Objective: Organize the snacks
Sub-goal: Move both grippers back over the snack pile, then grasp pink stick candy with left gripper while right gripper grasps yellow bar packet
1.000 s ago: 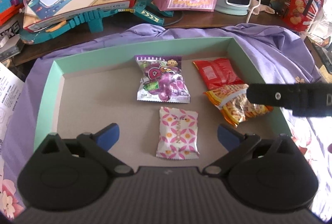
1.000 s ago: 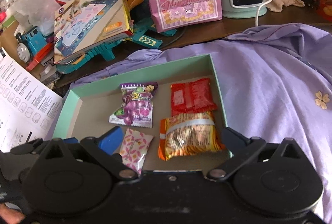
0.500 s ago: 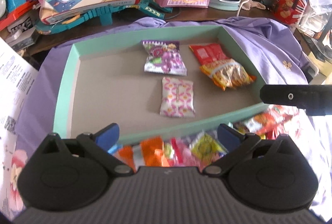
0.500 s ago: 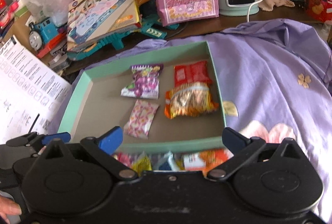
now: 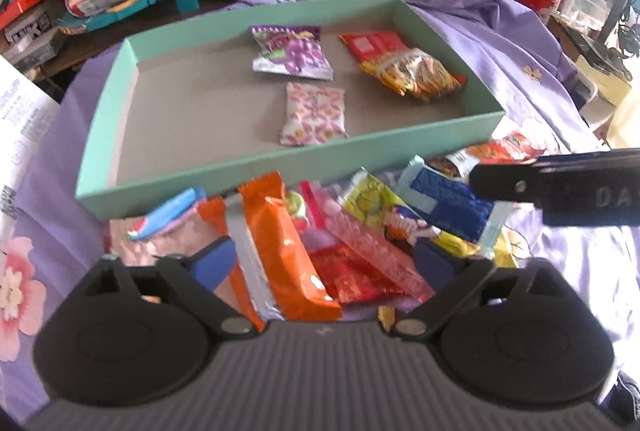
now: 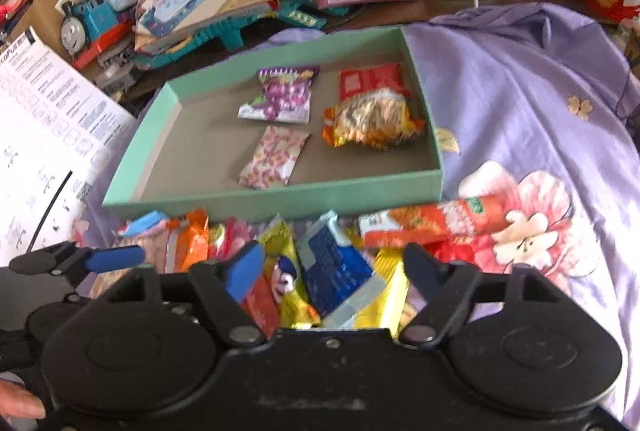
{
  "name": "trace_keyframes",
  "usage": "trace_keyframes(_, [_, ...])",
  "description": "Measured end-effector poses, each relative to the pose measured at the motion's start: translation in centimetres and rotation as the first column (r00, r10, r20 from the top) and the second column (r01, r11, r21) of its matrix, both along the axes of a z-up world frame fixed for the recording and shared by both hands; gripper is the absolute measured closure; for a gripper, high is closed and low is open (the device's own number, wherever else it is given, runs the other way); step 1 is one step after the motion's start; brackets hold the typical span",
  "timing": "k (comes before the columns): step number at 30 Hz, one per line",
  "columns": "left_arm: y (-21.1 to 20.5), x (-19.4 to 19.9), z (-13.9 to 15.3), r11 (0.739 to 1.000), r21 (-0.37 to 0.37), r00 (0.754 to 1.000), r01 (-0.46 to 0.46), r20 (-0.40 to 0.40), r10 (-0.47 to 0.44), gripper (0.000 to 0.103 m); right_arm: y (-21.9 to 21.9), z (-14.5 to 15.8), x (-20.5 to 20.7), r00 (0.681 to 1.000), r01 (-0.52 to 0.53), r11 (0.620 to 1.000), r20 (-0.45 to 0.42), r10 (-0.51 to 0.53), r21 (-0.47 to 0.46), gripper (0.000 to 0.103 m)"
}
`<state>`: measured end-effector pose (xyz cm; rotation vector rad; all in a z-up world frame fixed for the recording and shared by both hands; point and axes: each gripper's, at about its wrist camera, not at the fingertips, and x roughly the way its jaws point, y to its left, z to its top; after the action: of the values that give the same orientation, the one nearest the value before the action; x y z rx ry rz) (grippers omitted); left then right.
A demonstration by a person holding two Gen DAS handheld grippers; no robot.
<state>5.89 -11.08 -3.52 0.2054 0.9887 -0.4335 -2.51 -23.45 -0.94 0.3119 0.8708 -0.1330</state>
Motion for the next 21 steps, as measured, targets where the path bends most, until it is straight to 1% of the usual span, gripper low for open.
trace_keyframes(1, [0.0, 0.0, -0.2, 1.000, -0.010, 1.000, 0.005, -0.008, -0.005, 0.019, 0.2, -0.2, 0.1, 1.000, -0.010, 1.000, -0.005, 0.010, 0.007, 0.038])
trace_keyframes(3, [-0.1, 0.0, -0.4, 0.999, -0.031, 1.000, 0.021, -0.019, -0.022, 0.047, 0.5, -0.7, 0.3, 0.999, -0.028, 0.999, -0.018, 0.029, 0.023, 0.049])
trace_keyframes(5, [-0.2, 0.0, -0.6, 0.997, -0.060, 0.998, 0.041, -0.038, -0.043, 0.057, 0.7, -1.1, 0.6, 0.998, -0.045, 0.998, -0.032, 0.046, 0.037, 0.054])
trace_keyframes(8, [-0.4, 0.0, -1.2, 0.994, -0.084, 0.996, 0.065, -0.061, -0.070, 0.057, 1.1, -1.9, 1.1, 0.996, -0.063, 0.997, -0.056, 0.066, 0.052, 0.055])
trace_keyframes(11, [0.0, 0.4, -2.3, 0.995, -0.085, 0.993, 0.057, -0.095, -0.065, 0.057, 1.3, -2.4, 1.6, 0.994, -0.079, 0.995, -0.070, 0.083, 0.056, 0.055])
trace_keyframes(15, [0.6, 0.6, -2.5, 0.992, -0.112, 0.992, 0.063, -0.104, -0.075, 0.057, 1.6, -2.6, 2.2, 0.990, -0.108, 0.991, -0.082, 0.114, 0.074, 0.055])
trace_keyframes(16, [0.8, 0.7, -2.5, 0.991, -0.117, 0.992, 0.060, -0.105, -0.072, 0.057, 1.7, -2.6, 2.2, 0.989, -0.111, 0.990, -0.086, 0.119, 0.086, 0.057])
trace_keyframes(17, [1.1, 0.8, -2.5, 0.992, -0.112, 0.992, 0.050, -0.106, -0.062, 0.057, 1.9, -2.5, 2.0, 0.989, -0.112, 0.990, -0.085, 0.119, 0.088, 0.063])
trace_keyframes(18, [1.3, 0.9, -2.7, 0.993, -0.107, 0.993, 0.041, -0.109, -0.053, 0.056, 2.0, -2.3, 2.0, 0.989, -0.116, 0.989, -0.083, 0.124, 0.088, 0.067])
trace_keyframes(21, [2.2, 1.7, -3.4, 0.994, -0.110, 0.988, -0.002, -0.157, -0.015, 0.056, 1.8, -2.1, 2.1, 0.990, -0.113, 0.992, -0.077, 0.118, 0.064, 0.067])
